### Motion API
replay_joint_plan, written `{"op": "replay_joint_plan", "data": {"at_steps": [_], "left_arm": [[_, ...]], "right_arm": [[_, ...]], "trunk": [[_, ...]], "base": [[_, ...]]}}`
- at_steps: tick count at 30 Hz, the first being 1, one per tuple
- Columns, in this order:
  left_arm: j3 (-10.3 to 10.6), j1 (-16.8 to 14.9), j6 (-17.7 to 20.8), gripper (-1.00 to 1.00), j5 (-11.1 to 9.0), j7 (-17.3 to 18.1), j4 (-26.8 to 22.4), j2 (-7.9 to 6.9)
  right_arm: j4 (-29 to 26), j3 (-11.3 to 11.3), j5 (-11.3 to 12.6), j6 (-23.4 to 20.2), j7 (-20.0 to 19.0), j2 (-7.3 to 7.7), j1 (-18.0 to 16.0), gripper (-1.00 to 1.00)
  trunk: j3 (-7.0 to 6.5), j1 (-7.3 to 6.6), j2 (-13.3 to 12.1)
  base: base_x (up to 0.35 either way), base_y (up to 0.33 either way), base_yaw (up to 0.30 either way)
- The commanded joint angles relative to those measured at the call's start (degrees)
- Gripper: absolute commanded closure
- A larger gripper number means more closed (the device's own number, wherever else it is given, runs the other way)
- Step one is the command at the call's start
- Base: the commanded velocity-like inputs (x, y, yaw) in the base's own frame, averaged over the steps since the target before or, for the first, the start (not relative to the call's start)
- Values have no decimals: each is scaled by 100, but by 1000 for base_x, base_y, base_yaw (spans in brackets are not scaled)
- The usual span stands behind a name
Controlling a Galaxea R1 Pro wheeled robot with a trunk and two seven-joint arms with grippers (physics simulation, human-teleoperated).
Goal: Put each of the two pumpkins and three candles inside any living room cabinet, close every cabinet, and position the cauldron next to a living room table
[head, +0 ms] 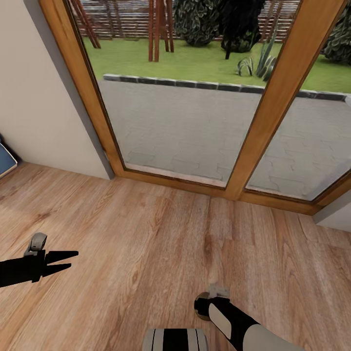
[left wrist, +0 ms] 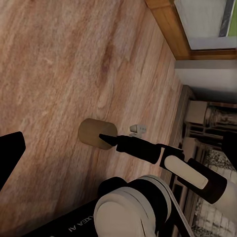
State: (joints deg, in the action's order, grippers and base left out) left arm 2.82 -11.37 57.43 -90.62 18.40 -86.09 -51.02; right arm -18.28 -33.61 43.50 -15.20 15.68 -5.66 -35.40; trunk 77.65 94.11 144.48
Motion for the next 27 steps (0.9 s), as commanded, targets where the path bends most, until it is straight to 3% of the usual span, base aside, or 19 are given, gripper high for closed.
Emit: {"op": "replay_joint_plan", "data": {"at_steps": [1,8,9,27], "left_arm": [[8,-6,5,-100,35,50,5,-5],[8,-6,5,-100,35,50,5,-5],[8,-6,5,-100,35,50,5,-5],[8,-6,5,-100,34,50,5,-5]], "right_arm": [[-7,-49,62,-18,45,4,-2,-100],[-4,-49,62,-18,48,10,-2,-100],[-2,-49,62,-18,48,9,-2,100],[-1,-49,62,-18,49,13,-2,100]], "trunk": [[4,-1,2],[4,-1,2],[4,-1,2],[-40,-6,-1]], "base": [[0,0,0],[0,0,0],[0,0,0],[0,0,0]]}}
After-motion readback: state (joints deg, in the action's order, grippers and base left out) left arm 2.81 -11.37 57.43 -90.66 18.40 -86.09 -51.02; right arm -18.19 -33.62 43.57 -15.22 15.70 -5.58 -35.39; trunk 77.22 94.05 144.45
